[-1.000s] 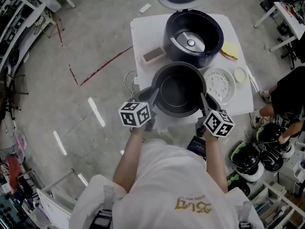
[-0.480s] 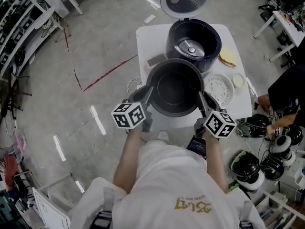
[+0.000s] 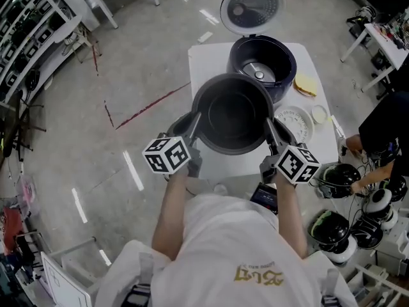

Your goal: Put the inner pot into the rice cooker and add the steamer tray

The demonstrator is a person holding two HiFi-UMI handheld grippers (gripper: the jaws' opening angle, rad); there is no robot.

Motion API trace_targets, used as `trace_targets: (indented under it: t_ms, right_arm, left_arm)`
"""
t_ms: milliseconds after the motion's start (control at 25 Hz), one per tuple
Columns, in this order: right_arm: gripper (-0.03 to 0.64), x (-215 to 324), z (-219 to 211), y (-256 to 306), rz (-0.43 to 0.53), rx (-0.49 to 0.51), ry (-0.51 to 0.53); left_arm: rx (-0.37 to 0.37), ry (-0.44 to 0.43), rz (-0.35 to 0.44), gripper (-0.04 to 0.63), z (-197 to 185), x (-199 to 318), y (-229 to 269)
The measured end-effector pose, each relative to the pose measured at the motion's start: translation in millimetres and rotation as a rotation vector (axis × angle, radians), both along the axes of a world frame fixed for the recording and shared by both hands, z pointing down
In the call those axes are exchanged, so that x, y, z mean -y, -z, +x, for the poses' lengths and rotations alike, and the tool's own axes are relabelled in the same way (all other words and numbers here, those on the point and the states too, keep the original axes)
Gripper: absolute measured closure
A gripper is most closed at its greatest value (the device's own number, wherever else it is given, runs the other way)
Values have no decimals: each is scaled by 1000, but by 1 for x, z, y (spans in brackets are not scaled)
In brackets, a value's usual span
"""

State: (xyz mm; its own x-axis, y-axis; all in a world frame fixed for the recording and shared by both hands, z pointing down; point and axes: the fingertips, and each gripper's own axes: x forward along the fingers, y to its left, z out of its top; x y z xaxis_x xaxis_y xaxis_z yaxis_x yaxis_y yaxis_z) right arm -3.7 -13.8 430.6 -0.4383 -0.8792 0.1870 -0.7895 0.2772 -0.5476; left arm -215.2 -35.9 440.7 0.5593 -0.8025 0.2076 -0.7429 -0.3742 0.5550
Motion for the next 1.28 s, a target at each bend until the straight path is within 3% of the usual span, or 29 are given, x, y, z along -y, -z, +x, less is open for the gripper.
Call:
trace_targets:
  t_ms: [520,1280]
  right_arm:
    - [546,14,4,61,95,42,-11]
    - [552,91,65,94,130,115,-24]
  left_arm:
    - [-15,-19,85,499,4,16,60]
    - [-27,-34,107,499,64,97,91]
